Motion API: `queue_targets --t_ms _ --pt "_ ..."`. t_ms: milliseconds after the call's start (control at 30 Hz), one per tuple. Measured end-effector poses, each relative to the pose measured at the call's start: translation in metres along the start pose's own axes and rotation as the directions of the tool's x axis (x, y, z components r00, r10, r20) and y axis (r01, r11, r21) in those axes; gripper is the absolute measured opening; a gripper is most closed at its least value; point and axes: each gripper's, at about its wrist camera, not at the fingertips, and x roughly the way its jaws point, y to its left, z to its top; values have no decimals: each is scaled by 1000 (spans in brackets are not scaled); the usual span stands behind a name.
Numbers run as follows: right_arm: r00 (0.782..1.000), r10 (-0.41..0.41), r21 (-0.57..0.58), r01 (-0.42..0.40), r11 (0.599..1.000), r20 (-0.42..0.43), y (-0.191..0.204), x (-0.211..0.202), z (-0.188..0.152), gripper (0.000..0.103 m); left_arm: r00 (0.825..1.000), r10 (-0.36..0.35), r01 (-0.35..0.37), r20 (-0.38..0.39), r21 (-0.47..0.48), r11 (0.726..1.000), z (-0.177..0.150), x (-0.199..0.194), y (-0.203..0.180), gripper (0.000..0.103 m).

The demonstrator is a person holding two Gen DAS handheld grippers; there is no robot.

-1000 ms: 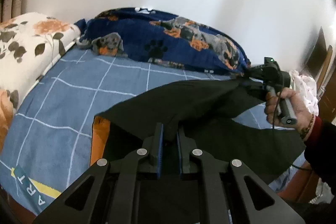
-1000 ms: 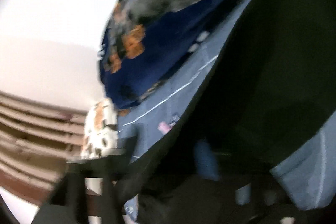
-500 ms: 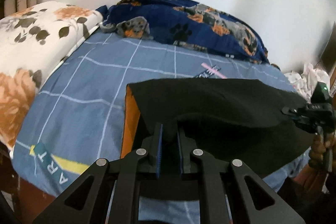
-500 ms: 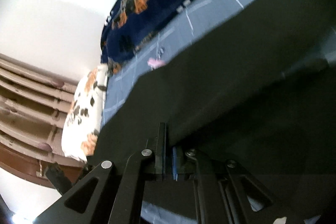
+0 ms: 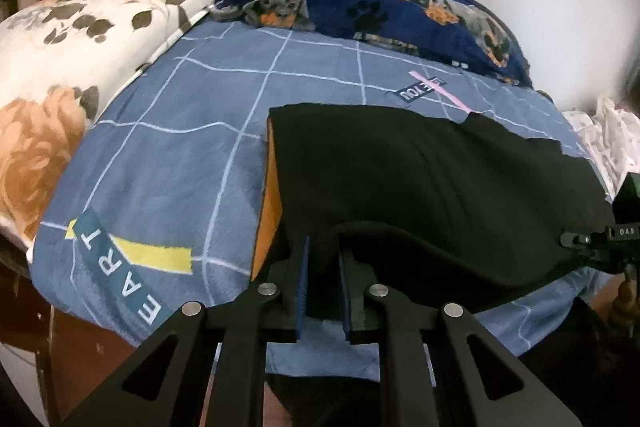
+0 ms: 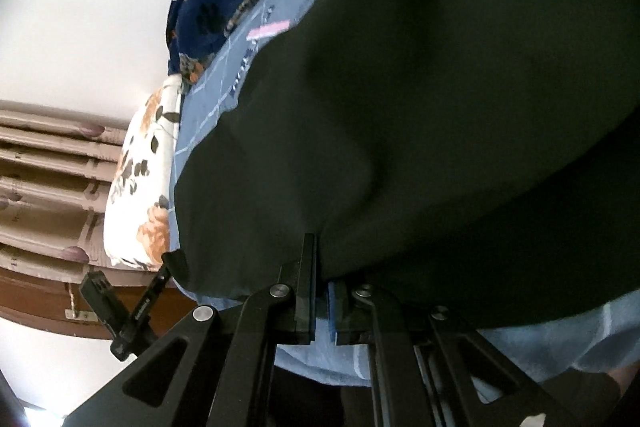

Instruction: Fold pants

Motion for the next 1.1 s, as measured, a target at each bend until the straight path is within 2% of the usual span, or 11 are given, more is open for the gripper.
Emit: queue_targets --t_ms 167,233,267,400,500,533,633,733,833,967,1100 --pt "1000 2 17 -2 1000 -21 -3 7 -3 6 998 67 -67 -12 -19 998 -3 -3 8 28" --pt "1000 2 16 -1 1000 -28 -2 10 -4 6 994 113 -113 8 -37 993 -3 -9 15 49" --pt "999 2 17 -2 1000 -32 -2 12 -4 6 989 143 -142 24 -39 989 -2 -13 18 52" --pt "999 6 18 -5 1000 -37 -3 16 -6 5 953 277 -274 126 -36 961 7 -39 18 55" --pt "999 9 21 -9 1000 -39 -3 15 -7 5 940 284 -281 191 -40 959 17 -57 12 55" --pt "999 9 20 -8 1000 -38 -4 15 -7 5 938 276 -276 209 -34 961 20 -61 7 55" --pt "999 16 27 -15 1000 -38 -5 16 -8 5 966 157 -161 204 7 987 29 -60 -15 55" --pt "999 24 31 -23 999 -38 -6 17 -9 5 992 6 -13 129 52 999 28 -34 -48 55" --pt "998 40 41 -39 998 -39 -7 18 -9 6 994 -113 113 1 82 990 17 4 -81 55" --pt "989 140 106 -135 985 -44 -18 15 -7 9 986 -130 140 -107 91 986 -4 39 -102 55" --pt "983 182 117 -182 976 11 -28 -4 7 11 990 -108 118 -87 122 986 -8 37 -105 55"
